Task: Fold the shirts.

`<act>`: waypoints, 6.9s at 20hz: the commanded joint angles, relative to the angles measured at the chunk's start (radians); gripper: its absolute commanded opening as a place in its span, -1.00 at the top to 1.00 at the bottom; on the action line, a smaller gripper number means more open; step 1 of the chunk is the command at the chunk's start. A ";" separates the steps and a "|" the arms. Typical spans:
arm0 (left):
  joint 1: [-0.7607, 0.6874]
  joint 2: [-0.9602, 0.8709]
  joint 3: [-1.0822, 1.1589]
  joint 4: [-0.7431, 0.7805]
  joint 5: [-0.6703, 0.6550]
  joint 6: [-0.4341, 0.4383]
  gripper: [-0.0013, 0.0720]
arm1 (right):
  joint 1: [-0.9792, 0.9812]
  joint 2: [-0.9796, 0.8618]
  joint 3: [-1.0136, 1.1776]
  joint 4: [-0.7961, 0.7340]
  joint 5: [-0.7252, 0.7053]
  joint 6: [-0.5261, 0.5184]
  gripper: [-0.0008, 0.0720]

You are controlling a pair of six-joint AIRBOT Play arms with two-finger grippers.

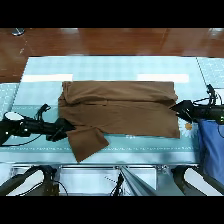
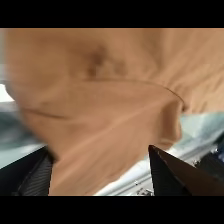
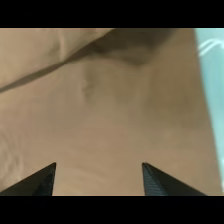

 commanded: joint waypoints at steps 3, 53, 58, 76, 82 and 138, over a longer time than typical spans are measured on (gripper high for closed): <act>-0.126 0.003 -0.031 -0.015 0.025 0.053 -0.83 | -0.155 0.008 0.066 -0.126 0.048 0.105 -0.73; -0.040 -0.466 0.781 -0.191 0.028 0.019 0.90 | 0.077 -0.518 0.636 0.073 -0.006 0.109 0.91; -0.055 -0.625 0.909 -0.191 0.036 0.015 0.85 | 0.077 -0.673 0.737 0.157 -0.025 0.095 0.83; 0.075 -0.014 0.342 -0.003 0.145 0.030 -0.95 | -0.003 -0.803 0.856 -0.071 0.206 0.101 -0.75; -0.115 0.023 0.279 -0.096 0.045 0.170 -0.95 | 0.154 -0.822 0.856 -0.055 0.217 0.072 -0.69; -0.255 0.631 0.105 0.068 0.117 -0.172 0.90 | 0.975 -0.696 0.972 0.097 -0.131 0.220 0.91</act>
